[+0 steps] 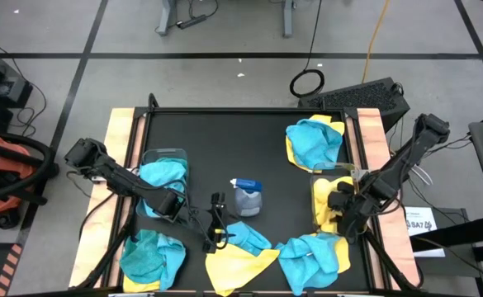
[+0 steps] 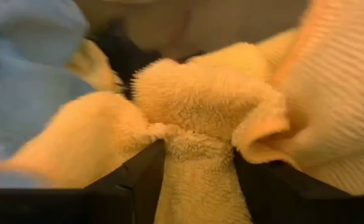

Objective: Sort microfiber towel by color & place in baskets
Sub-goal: Put the yellow microfiber cloth into the right transparent bin

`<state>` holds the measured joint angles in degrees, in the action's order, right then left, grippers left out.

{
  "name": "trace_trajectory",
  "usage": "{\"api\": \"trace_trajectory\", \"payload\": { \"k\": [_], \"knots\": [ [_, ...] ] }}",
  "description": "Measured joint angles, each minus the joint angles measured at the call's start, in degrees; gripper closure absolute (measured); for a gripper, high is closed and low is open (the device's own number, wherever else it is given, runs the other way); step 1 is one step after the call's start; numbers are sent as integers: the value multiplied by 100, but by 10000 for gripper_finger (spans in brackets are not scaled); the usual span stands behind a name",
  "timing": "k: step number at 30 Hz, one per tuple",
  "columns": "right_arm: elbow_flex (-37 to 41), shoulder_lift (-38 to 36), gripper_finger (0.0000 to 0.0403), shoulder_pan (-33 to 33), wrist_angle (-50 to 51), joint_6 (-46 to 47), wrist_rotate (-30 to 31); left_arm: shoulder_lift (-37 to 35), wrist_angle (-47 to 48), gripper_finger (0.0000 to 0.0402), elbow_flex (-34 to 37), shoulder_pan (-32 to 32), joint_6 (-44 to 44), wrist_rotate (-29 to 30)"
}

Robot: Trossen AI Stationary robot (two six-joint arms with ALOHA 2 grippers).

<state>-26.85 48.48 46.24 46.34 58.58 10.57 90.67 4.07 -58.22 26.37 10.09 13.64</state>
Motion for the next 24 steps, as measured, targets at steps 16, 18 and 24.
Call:
{"api": "trace_trajectory", "payload": {
  "k": [16, 18, 24],
  "knots": [
    [-1300, -93, 176, 0, 1487, -141, 325, 0, 7, 162, 0, 28, 9, -52],
    [-1435, -95, 176, 0, 1628, -147, 438, 0, 34, 162, 0, 28, 7, -53],
    [-1799, -95, 176, 0, 1644, -453, 861, 0, 156, 162, 0, 33, 45, -52]
  ]
}}
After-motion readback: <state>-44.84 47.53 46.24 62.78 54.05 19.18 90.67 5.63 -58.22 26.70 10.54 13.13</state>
